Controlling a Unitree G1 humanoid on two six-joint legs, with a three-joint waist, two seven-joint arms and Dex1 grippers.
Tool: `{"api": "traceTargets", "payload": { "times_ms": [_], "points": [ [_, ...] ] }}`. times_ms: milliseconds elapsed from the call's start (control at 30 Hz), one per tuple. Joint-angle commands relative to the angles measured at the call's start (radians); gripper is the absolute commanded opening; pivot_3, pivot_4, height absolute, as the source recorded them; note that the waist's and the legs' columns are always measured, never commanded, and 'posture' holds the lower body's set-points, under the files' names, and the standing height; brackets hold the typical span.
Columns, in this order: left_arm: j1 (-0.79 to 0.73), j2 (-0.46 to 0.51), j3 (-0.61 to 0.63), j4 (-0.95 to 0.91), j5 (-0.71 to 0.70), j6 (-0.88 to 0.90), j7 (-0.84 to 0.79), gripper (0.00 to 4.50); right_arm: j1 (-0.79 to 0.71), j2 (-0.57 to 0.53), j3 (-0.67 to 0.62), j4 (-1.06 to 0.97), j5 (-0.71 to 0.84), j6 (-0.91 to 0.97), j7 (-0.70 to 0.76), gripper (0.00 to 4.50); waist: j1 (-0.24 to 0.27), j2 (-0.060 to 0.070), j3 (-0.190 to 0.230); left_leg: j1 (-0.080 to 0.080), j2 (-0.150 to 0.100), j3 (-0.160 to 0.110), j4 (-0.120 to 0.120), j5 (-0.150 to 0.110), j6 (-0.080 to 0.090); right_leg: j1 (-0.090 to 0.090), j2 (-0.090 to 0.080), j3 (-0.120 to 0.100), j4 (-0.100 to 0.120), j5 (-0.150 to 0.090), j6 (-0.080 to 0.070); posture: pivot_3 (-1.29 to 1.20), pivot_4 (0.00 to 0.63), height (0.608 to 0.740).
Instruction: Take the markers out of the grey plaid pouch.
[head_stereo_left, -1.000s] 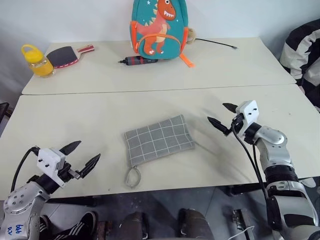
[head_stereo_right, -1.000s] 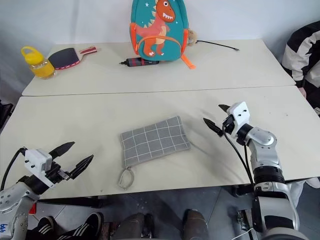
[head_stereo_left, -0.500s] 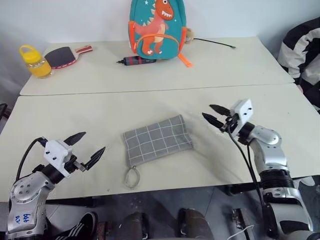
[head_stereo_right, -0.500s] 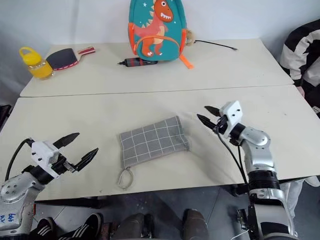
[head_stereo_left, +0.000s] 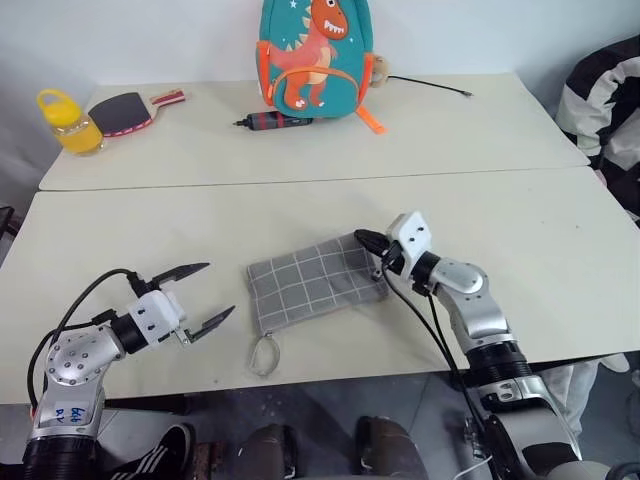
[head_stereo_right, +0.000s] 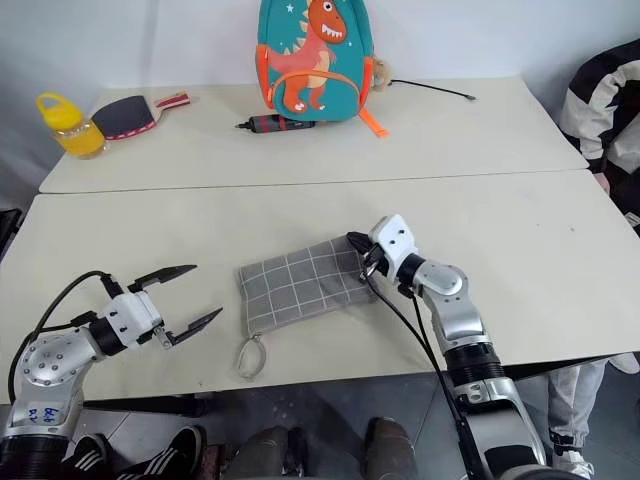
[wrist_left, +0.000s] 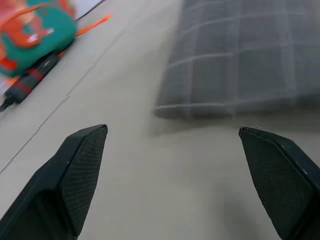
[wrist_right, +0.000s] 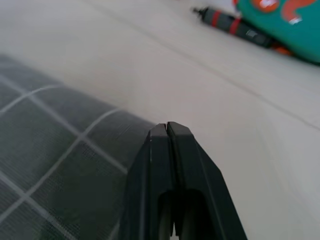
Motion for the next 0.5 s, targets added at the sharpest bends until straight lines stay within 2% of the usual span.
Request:
{"api": "traceTargets", "payload": {
  "times_ms": [33, 233, 500],
  "points": [
    [-0.029, 0.018, -0.03, 0.026, 0.03, -0.082, -0.006, 4.5, -0.003, 0.002, 0.023, 0.023, -0.041, -0.035, -0.019, 0.04, -0.001, 0.0, 0.0, 0.0, 0.0, 0.0, 0.0, 0.0, 0.0, 0.0, 0.0, 0.0, 0.0, 0.0, 0.0, 0.0, 0.15, 0.74],
    [-0.109, -0.012, -0.093, 0.085, 0.125, -0.148, 0.069, 4.5, 0.005, -0.001, 0.019, 0.025, -0.04, -0.037, -0.015, 0.04, -0.002, 0.0, 0.0, 0.0, 0.0, 0.0, 0.0, 0.0, 0.0, 0.0, 0.0, 0.0, 0.0, 0.0, 0.0, 0.0, 0.15, 0.74],
    [-0.224, -0.073, -0.189, 0.161, 0.158, -0.177, 0.109, 4.5, 0.013, -0.007, 0.017, 0.015, -0.042, -0.033, -0.019, 0.04, -0.002, 0.0, 0.0, 0.0, 0.0, 0.0, 0.0, 0.0, 0.0, 0.001, 0.0, 0.0, 0.001, 0.0, 0.0, 0.0, 0.15, 0.74]
  ]
}}
